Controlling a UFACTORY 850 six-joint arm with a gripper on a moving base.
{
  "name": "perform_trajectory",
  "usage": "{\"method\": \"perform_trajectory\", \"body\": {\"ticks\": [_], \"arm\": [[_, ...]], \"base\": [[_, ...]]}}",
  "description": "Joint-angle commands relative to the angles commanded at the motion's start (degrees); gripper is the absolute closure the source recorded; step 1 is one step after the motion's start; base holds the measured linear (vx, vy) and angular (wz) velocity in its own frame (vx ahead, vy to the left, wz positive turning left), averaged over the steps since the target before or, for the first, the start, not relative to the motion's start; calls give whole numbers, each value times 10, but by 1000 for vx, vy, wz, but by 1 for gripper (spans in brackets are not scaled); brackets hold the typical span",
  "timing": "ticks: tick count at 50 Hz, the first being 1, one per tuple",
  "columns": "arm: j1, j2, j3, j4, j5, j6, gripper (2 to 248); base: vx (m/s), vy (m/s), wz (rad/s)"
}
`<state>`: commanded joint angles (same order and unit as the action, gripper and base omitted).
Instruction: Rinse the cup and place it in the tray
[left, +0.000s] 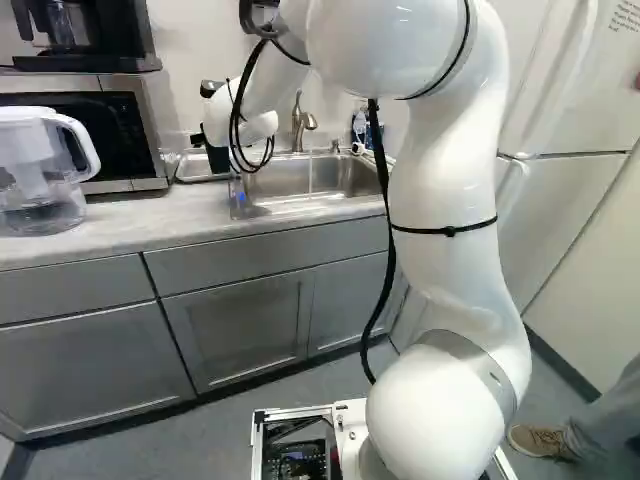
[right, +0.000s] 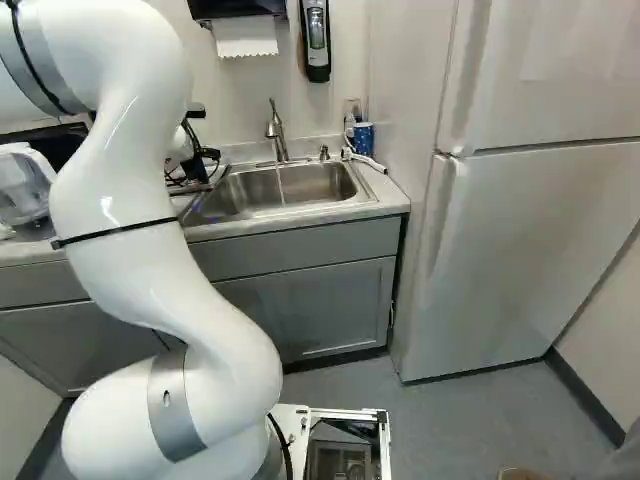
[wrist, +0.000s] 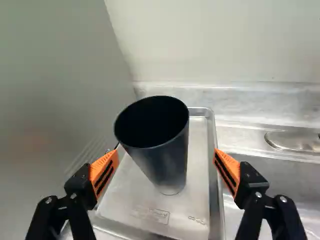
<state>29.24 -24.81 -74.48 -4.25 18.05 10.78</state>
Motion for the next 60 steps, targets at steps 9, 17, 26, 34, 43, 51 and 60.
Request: {"method": "perform_trajectory", "body": {"ticks": [9, 17, 26, 34, 43, 51, 60], "arm": [[0, 1, 0, 0, 0, 0, 3], [0, 6, -2, 0, 0, 0, 3], [0, 13, -4, 0, 0, 0, 3], [0, 19, -7, 0, 0, 0, 3], [0, 26, -10, 0, 0, 0, 3], [0, 32, -13, 0, 0, 0, 3], [0, 38, -17, 0, 0, 0, 3]], "base": [[0, 0, 0], [0, 0, 0], [0, 0, 0], [0, 0, 0], [0, 0, 0], [0, 0, 0], [0, 0, 0]]}}
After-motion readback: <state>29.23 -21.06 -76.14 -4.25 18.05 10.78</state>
